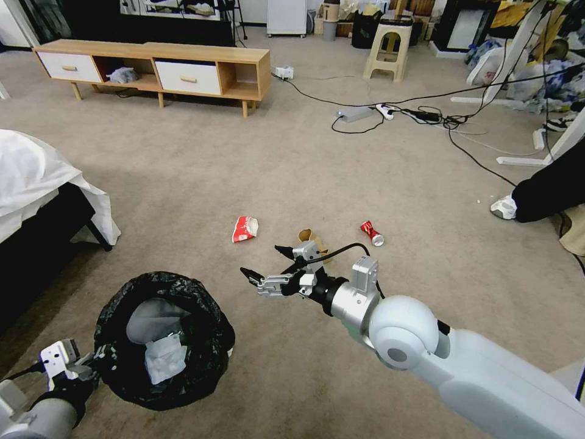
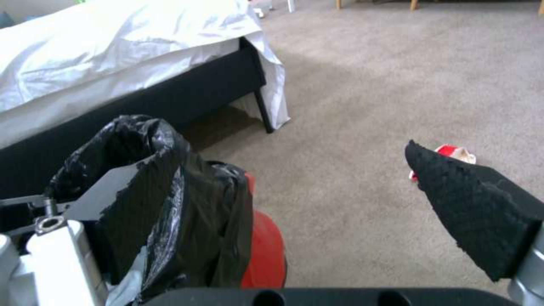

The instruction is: Pick up the trash bin, then pick up the garbage from the floor and place it into the trash bin.

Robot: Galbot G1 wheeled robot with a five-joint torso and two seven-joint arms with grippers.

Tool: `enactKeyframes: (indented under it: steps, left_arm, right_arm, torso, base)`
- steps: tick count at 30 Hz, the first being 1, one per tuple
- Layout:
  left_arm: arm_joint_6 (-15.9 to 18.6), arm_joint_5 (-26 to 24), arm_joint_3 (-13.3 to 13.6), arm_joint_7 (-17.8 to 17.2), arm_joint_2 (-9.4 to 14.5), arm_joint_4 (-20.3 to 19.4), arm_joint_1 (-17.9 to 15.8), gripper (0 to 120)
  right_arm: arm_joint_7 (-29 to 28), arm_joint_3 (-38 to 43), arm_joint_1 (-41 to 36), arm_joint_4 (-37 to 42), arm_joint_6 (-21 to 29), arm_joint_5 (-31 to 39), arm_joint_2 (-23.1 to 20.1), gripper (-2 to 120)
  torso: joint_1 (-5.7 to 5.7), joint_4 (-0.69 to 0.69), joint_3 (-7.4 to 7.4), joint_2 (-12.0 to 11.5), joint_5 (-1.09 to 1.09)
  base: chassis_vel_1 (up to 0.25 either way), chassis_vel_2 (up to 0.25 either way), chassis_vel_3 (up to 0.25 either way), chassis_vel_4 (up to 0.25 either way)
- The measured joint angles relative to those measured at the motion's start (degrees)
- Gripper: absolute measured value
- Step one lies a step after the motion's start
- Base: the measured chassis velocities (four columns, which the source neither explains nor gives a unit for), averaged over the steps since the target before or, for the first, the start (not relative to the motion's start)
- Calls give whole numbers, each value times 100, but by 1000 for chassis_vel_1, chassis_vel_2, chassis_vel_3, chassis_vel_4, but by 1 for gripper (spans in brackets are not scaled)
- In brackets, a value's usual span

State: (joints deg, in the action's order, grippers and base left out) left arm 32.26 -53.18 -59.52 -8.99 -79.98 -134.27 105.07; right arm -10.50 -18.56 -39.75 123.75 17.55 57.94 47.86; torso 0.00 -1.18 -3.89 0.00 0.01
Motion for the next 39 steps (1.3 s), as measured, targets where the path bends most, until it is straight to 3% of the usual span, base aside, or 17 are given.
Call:
enactKeyframes:
  steps: [11, 39]
  left_arm:
    - [-99, 403, 240, 161, -173, -118, 66, 1]
    - [-44, 321, 197, 200, -91, -57, -58, 1]
  right_arm:
    - [-4, 177, -250, 80, -1, -36, -57, 100]
    - [87, 327, -408, 77, 1, -76, -68, 100]
  torso:
    - [0, -1, 0, 0, 0]
    - [0, -1, 0, 0, -1]
  base:
    - [0, 0, 0, 0]
    - [5, 5, 6, 5]
